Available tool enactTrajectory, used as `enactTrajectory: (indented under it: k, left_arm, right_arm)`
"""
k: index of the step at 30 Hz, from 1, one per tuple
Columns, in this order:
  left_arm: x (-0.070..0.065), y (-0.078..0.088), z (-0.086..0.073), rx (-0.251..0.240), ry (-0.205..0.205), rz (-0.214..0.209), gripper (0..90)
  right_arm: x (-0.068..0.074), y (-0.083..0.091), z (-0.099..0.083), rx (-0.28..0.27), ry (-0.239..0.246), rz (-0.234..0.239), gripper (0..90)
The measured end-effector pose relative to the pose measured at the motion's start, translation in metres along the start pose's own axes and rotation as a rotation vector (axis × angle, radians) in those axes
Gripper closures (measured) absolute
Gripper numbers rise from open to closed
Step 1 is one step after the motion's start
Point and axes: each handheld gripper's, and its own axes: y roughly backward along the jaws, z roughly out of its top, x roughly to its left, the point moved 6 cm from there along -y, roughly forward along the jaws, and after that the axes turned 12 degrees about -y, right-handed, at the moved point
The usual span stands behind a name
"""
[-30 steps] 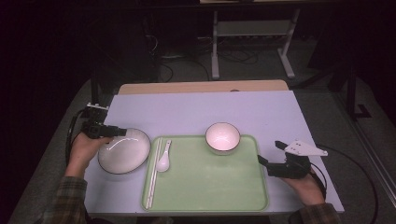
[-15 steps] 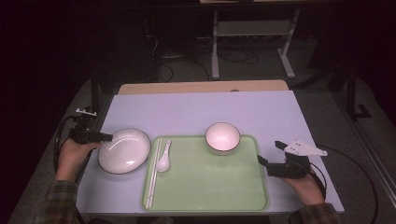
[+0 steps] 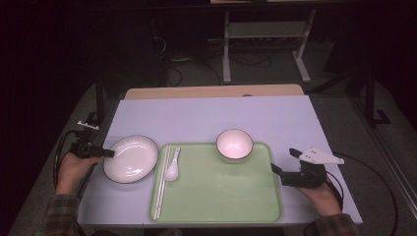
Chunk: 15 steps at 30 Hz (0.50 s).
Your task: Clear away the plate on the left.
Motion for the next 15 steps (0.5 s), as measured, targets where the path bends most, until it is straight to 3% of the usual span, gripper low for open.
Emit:
enactTrajectory:
  k: [4,15]
  left_arm:
    - [-0.0027,-0.0026,-0.0011,0.002,0.008,-0.046,70.1]
    - [0.0013,-0.0038,-0.0027,-0.011,0.048,-0.110,73.7]
  right_arm:
    - [-0.0004,0.0001,0.0000,0.000,0.001,-0.001,13.0]
    - [-0.0001,-0.0013,-0.0007,0.006,0.004,-0.003,13.0]
